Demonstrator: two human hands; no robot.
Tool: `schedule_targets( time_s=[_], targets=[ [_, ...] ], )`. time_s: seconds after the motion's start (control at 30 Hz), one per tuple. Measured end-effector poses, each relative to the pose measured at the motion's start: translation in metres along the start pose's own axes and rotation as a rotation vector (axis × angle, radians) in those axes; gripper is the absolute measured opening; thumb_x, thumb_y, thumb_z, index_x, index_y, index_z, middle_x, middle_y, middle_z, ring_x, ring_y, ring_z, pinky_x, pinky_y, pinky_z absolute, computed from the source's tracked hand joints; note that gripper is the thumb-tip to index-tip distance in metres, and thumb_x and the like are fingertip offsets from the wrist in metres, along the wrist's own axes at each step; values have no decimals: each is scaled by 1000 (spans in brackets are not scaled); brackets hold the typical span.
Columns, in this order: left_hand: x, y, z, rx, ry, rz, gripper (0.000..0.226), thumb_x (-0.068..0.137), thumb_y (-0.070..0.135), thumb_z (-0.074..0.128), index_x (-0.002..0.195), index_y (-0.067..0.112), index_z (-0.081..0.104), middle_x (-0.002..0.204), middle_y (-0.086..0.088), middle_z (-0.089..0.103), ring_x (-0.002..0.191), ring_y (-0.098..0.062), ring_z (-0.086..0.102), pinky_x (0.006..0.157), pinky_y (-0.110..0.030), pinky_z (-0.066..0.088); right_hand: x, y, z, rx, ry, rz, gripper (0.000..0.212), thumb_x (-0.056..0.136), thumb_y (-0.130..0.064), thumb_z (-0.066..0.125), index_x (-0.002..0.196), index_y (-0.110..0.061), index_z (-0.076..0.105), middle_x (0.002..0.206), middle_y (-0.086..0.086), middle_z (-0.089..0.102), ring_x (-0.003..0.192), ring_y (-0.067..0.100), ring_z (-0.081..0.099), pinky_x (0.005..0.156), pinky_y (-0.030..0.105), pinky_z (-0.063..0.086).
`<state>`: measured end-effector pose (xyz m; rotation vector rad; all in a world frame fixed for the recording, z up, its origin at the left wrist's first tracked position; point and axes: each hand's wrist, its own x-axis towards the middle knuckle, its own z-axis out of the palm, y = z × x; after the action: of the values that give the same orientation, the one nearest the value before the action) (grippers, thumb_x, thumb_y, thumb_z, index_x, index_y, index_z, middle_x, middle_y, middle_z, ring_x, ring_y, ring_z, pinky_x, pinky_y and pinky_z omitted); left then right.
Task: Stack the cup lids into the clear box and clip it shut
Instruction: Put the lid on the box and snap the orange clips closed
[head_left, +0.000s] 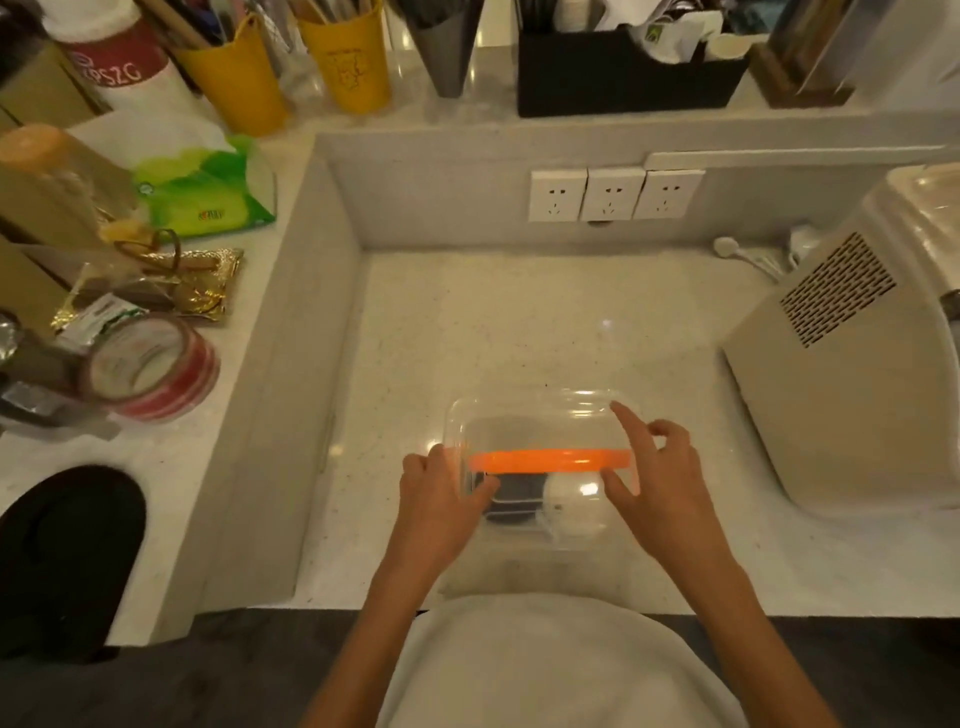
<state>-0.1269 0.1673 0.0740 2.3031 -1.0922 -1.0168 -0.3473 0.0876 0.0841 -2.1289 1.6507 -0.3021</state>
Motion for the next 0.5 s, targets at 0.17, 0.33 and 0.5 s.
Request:
schedule_targets(
  time_s=[0.17,0.33,0.5],
  targets=[
    [-7,-3,13,46,50,3,46,88,39,62,126,18,48,117,-9,44,104,-20,46,88,-35,54,-14,7,10,0,0,36,68,89,-27,68,149,-25,36,143,18,38,120,34,48,91,40,51],
    [-6,-7,18,38,45,14,47,89,40,65,128,19,48,117,-9,49,105,-16,46,87,-35,56,-18,8,14,12,3,79,71,87,-30,71,148,-27,36,144,15,37,123,33,47,95,41,50],
    [0,-11,24,2,75,34,44,91,38,67,126,19,47,115,-7,43,88,-12,53,66,-18,49,-14,9,19,48,19,106,70,84,-31,74,145,-22,41,144,16,40,122,35,49,95,46,49]
  ],
)
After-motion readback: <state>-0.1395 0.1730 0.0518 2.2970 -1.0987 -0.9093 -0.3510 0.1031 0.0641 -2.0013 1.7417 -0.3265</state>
